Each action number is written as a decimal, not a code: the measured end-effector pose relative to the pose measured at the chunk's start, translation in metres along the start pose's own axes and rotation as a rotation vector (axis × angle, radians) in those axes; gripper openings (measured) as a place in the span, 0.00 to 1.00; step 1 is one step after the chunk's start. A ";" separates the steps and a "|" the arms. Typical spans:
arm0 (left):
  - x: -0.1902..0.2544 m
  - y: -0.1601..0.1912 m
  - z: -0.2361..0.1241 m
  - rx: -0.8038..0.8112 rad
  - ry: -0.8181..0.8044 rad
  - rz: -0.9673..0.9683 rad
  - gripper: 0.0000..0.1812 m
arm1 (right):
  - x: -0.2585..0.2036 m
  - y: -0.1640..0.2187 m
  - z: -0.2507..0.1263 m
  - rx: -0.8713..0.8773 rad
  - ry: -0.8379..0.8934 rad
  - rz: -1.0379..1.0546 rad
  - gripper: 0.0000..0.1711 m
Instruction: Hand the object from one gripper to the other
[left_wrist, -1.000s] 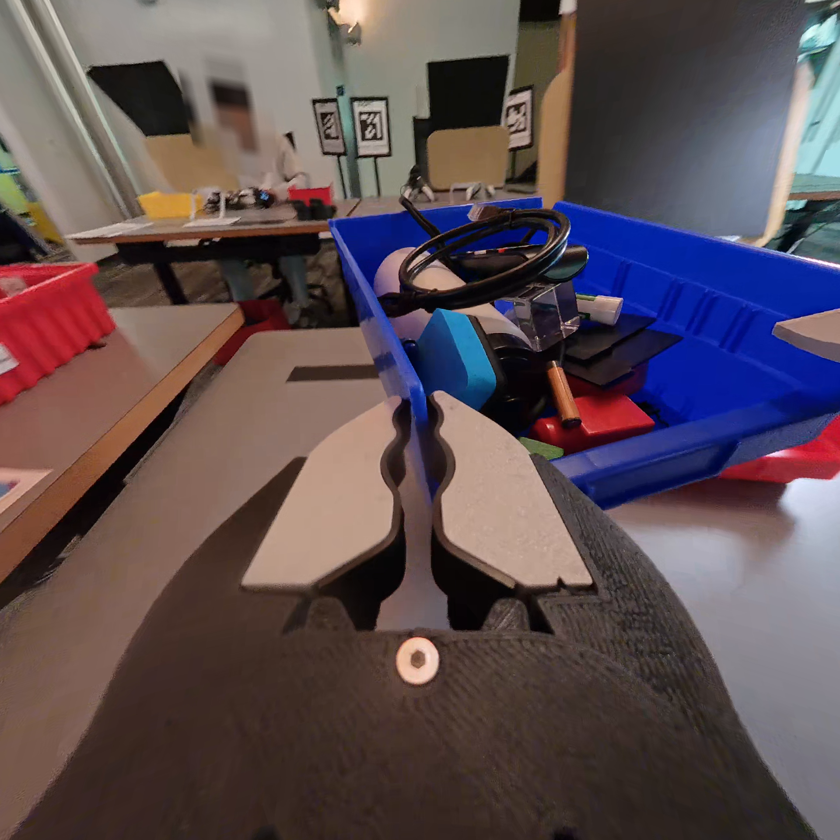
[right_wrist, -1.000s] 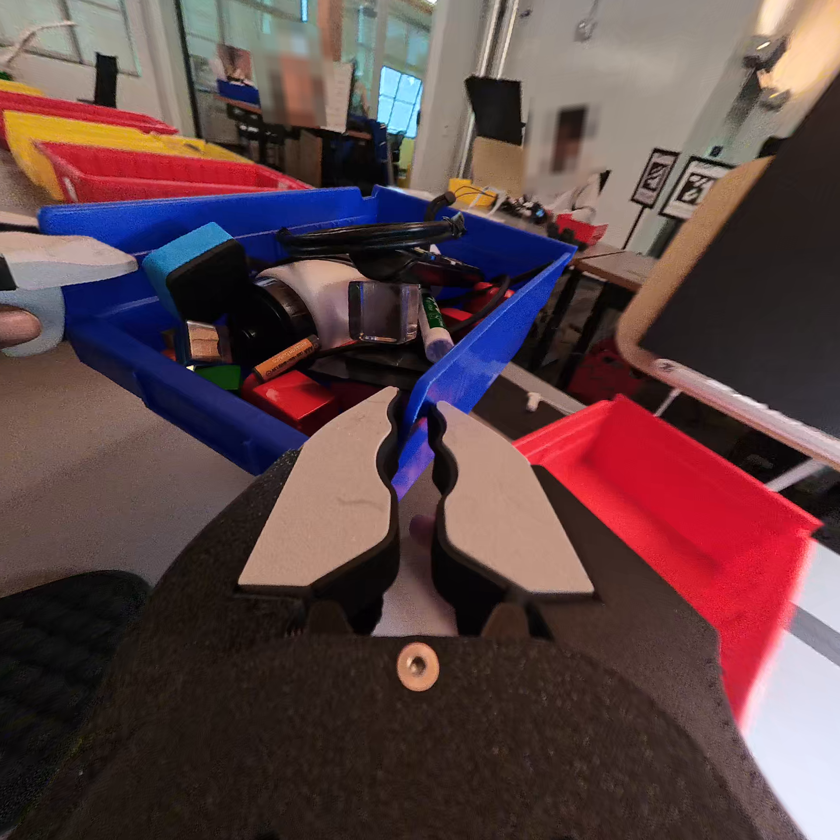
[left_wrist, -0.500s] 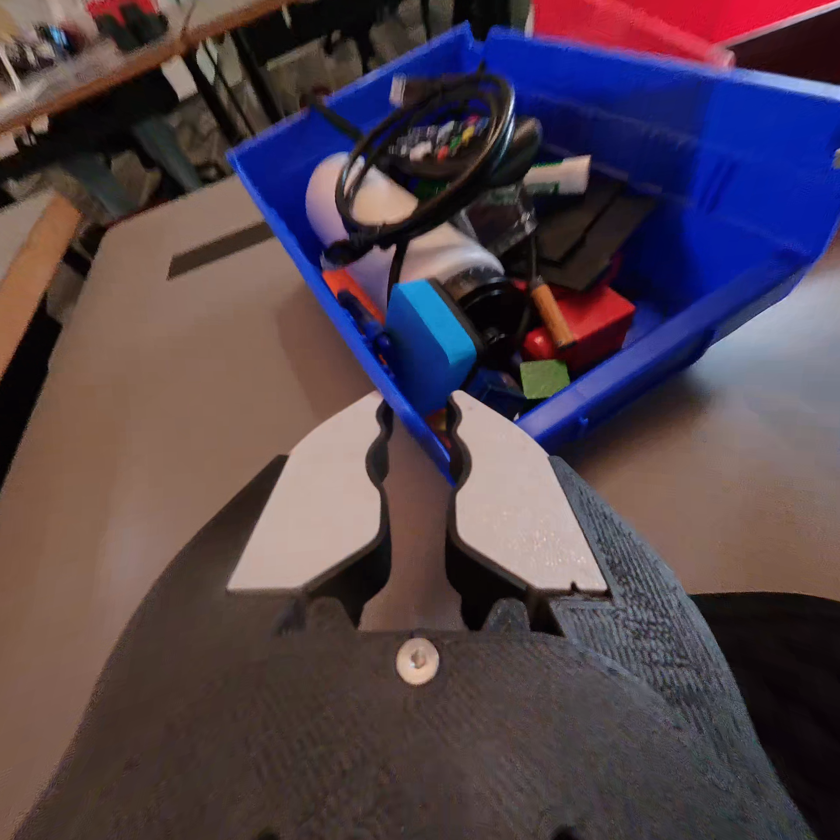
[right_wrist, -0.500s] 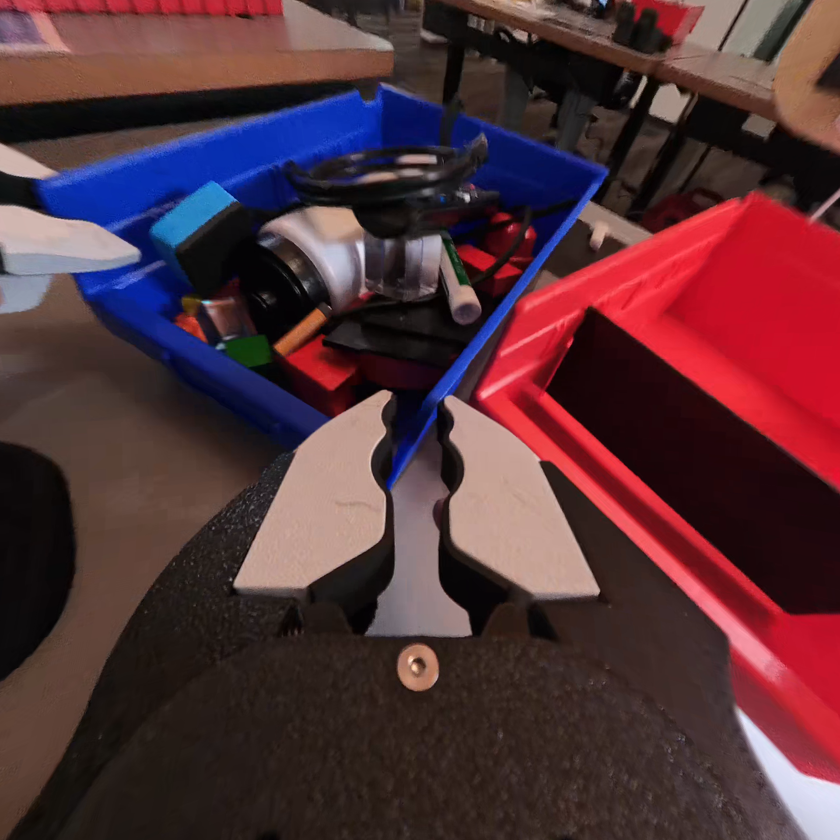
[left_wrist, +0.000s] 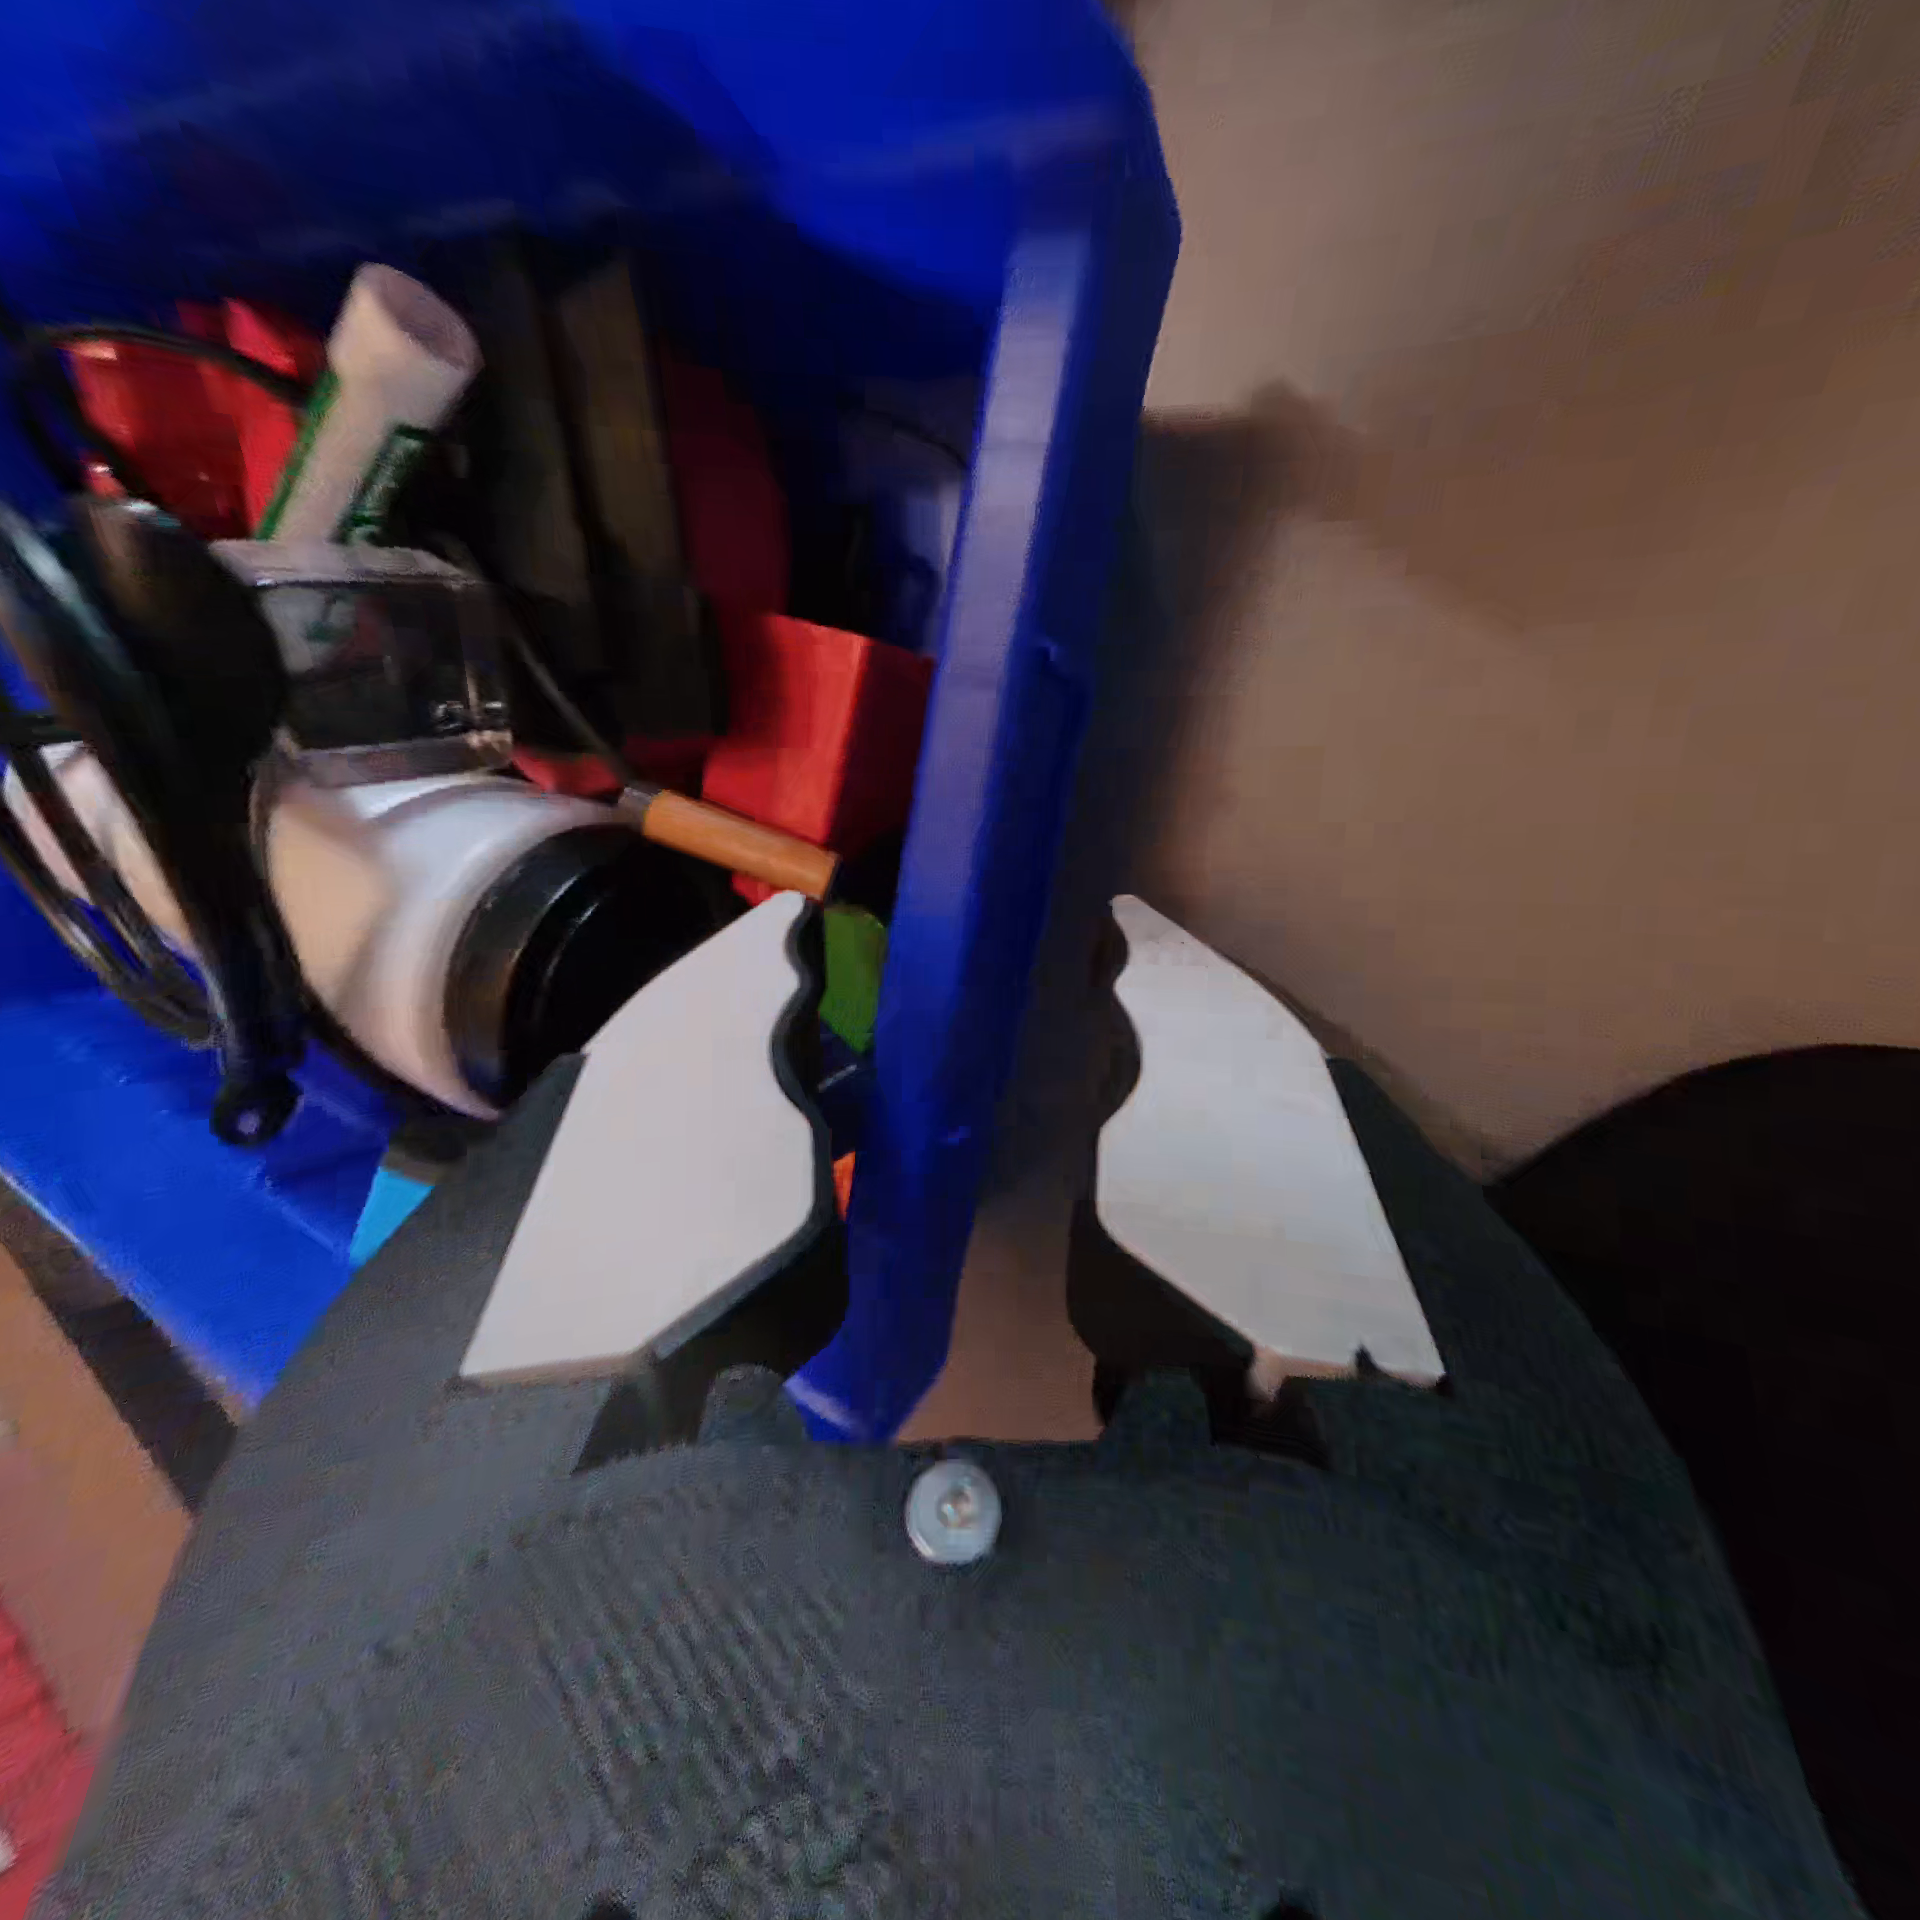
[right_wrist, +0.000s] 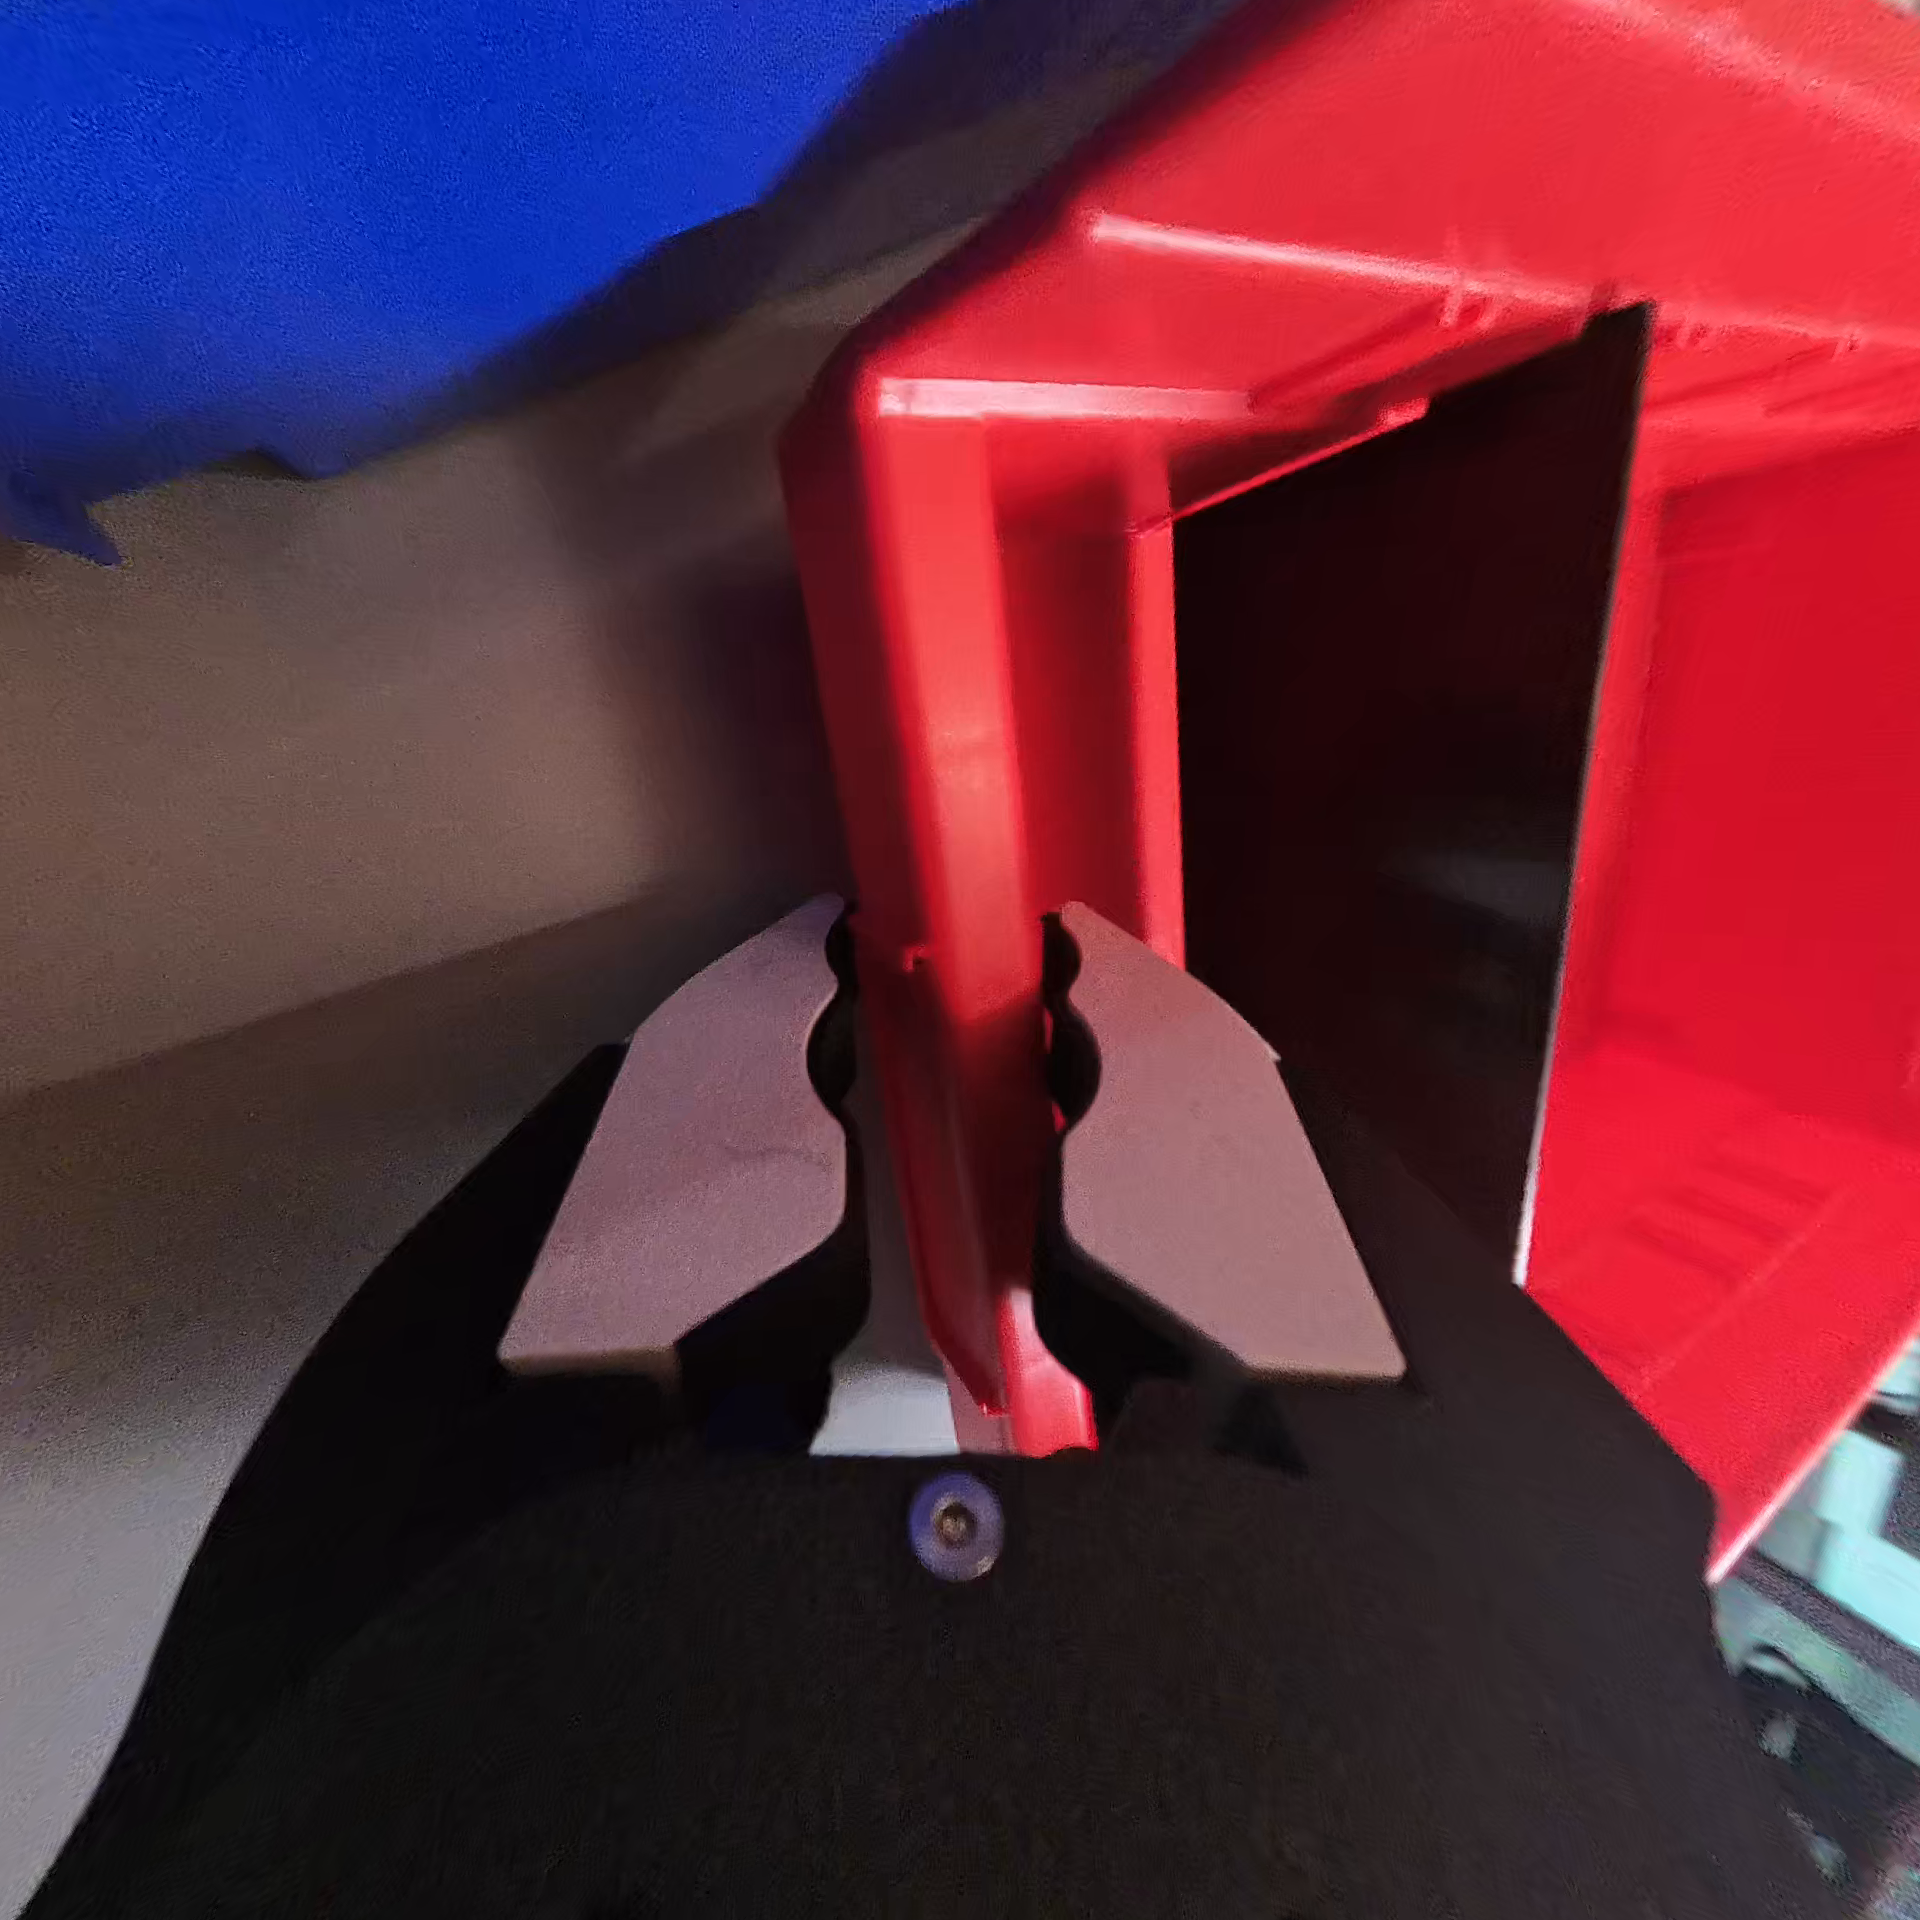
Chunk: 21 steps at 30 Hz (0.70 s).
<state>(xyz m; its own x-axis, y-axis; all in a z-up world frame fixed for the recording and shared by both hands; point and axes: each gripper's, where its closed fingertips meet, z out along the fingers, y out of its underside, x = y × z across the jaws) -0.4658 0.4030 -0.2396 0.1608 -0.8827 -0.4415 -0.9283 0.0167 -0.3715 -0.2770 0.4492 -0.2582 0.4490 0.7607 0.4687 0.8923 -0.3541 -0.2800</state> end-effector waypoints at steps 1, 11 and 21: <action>-0.002 0.004 0.009 -0.033 -0.009 0.044 0.22 | 0.000 0.006 -0.005 -0.006 -0.019 0.024 0.20; 0.025 -0.005 0.007 0.002 -0.031 0.102 0.17 | -0.030 0.174 -0.101 -0.061 0.096 0.158 0.21; -0.008 -0.017 0.030 0.005 -0.079 0.020 0.16 | 0.037 0.240 -0.064 -0.187 0.232 0.025 0.17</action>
<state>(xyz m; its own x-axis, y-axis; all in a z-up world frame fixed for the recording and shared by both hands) -0.4416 0.4236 -0.2540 0.1685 -0.8427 -0.5114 -0.9300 0.0360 -0.3657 -0.0437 0.3575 -0.2543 0.4503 0.6137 0.6485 0.8645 -0.4813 -0.1448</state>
